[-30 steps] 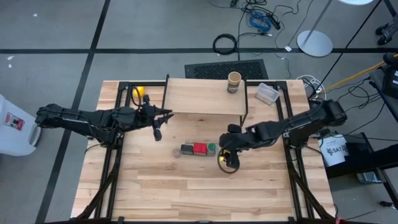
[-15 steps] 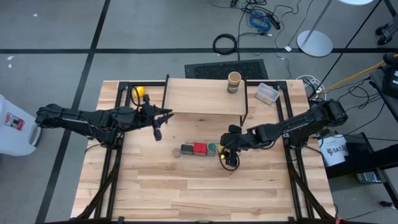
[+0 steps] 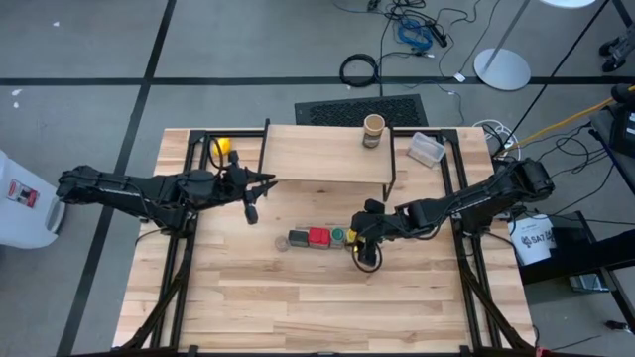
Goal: Shelf spices
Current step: Remove the yellow seasoning bottle from the shelf, then remove the brown seasoning bottle from the shelf, then put the transparent seasoning bottle on the shelf
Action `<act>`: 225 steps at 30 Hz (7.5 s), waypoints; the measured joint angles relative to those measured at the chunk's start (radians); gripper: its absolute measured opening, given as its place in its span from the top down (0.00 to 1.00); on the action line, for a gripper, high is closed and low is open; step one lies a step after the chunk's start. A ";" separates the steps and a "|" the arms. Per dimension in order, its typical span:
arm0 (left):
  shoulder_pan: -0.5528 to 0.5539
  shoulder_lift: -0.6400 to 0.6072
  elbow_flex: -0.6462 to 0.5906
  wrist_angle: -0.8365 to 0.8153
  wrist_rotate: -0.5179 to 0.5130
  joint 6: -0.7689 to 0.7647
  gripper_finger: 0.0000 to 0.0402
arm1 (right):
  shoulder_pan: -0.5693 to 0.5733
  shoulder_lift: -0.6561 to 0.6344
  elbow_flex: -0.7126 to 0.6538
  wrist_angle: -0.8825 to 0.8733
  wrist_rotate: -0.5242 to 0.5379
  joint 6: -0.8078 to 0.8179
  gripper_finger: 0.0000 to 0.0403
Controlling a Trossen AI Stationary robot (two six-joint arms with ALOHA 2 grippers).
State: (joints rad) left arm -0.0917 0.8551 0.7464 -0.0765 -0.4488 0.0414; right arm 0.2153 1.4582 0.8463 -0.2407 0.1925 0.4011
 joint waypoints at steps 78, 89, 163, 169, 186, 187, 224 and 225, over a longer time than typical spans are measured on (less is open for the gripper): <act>0.000 0.000 0.001 0.089 0.029 0.050 0.79 | -0.958 0.137 0.768 -0.731 -0.381 -0.756 0.13; 0.000 0.000 0.001 0.088 0.029 0.050 0.79 | -0.953 0.137 0.768 -0.777 -0.376 -0.712 0.35; 0.000 0.000 0.000 0.090 0.051 0.015 0.79 | 0.145 -0.057 0.022 -0.309 0.206 0.321 0.27; 0.000 0.000 0.000 0.090 0.093 -0.010 0.79 | 0.146 -0.057 0.022 -0.302 0.201 0.320 0.22; -0.005 0.000 0.000 0.011 0.117 -0.115 0.79 | 0.212 -0.074 0.093 -0.464 0.179 0.294 0.21; -0.009 0.000 0.000 0.012 0.121 -0.116 0.79 | 0.212 -0.074 0.093 -0.481 0.179 0.293 0.21; -0.324 0.228 0.000 -0.455 -0.012 -0.664 0.79 | 0.271 -0.382 0.093 -0.551 0.200 0.266 0.21; -0.325 0.256 0.000 -0.453 -0.014 -0.666 0.79 | 0.271 -0.389 0.093 -0.544 0.200 0.260 0.21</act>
State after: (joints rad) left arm -0.4171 1.1114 0.7464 -0.5295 -0.4624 -0.6245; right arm 0.4862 1.0688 0.9398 -0.7846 0.3926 0.6613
